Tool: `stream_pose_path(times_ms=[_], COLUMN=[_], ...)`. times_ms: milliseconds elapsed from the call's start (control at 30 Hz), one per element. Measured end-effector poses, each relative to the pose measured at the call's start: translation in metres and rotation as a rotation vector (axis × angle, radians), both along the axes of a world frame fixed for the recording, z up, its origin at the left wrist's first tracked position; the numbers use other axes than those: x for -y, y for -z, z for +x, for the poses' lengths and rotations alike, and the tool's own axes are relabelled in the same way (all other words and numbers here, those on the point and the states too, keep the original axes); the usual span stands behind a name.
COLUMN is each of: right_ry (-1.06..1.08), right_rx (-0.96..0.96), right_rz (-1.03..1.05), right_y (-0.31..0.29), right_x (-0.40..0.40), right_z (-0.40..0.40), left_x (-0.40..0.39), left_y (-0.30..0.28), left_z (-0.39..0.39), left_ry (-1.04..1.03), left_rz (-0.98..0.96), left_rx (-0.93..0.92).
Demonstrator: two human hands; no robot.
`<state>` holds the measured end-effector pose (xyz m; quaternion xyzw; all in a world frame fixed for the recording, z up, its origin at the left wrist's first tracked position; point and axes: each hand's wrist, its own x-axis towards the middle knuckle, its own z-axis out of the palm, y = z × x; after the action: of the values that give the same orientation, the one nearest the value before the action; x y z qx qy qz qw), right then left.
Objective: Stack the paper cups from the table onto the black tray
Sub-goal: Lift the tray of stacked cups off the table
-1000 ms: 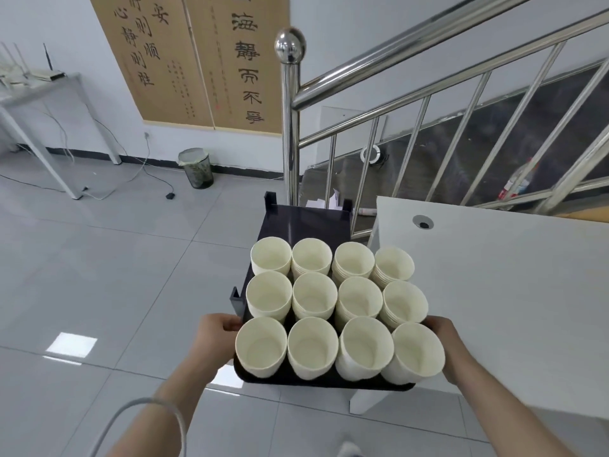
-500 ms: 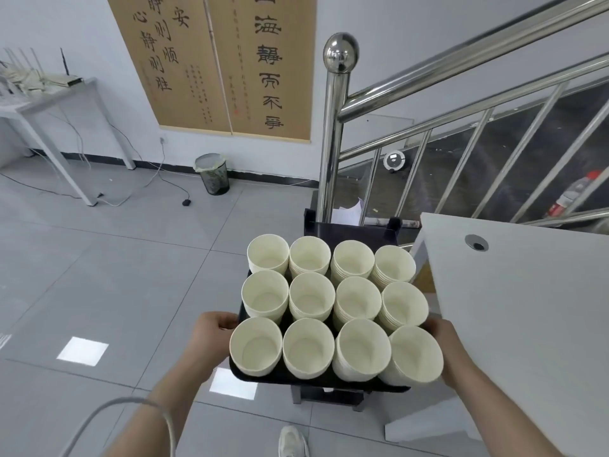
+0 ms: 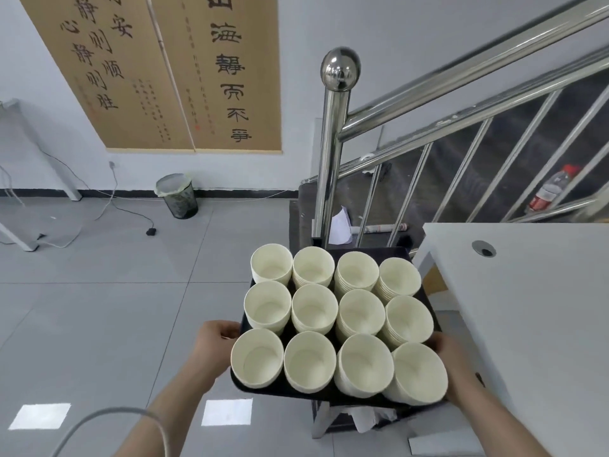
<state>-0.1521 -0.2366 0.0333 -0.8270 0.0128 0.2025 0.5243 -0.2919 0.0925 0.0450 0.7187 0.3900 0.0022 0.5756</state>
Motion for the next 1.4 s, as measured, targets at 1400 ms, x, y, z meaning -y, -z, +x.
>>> stream_pose_path(times_ms=[1400], right_ry=[1.214], right_rx=[-0.117], right_rz=[-0.019], right_y=[0.054], right_x=[-0.103], right_z=[-0.043], left_x=[-0.021], left_y=[0.062], left_z=[0.382], left_ry=[1.301], left_rz=[0.27], left_rx=[0.012])
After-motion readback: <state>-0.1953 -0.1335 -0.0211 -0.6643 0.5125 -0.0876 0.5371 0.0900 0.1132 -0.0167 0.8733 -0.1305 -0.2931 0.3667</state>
